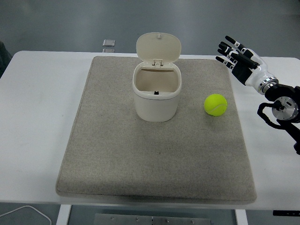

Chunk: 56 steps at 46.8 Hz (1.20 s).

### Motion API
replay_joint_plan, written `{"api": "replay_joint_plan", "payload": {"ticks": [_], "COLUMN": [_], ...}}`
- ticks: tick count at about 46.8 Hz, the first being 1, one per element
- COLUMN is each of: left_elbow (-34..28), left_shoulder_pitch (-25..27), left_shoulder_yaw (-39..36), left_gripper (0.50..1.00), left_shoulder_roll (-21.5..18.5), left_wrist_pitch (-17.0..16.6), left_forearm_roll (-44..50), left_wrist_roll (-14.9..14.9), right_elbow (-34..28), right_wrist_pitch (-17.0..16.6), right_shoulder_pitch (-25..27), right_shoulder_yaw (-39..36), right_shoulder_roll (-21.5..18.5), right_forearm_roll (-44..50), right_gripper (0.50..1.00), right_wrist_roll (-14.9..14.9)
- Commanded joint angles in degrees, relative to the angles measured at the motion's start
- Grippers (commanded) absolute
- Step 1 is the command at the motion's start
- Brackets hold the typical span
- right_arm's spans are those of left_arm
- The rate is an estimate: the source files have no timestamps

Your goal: Pick up the tennis ball and place it in the box.

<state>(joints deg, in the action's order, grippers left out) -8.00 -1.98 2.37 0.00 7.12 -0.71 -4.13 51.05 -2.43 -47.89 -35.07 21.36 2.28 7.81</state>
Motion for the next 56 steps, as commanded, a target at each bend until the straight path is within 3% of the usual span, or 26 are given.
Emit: {"api": "replay_joint_plan", "payload": {"ticks": [1, 56], "left_elbow": [0.0, -0.1], "left_shoulder_pitch": [0.0, 0.0], "left_shoulder_yaw": [0.0, 0.0], "left_gripper": [0.996, 0.996], "left_shoulder_roll": [0.0, 0.0], "left_wrist_pitch": [0.0, 0.0], "left_forearm_roll": [0.0, 0.0], "left_wrist_roll": [-0.1, 0.0], "right_elbow": [0.0, 0.1], "right_wrist_pitch": [0.0, 0.4], "right_shoulder_pitch": [0.0, -0.2], "right_shoulder_yaw": [0.0, -0.1], "right_shoulder_roll": [0.0, -0.1], "right_forearm_roll": [0.0, 0.6], "right_gripper": [0.915, 0.915], "right_wrist_roll": [0.0, 0.3]}}
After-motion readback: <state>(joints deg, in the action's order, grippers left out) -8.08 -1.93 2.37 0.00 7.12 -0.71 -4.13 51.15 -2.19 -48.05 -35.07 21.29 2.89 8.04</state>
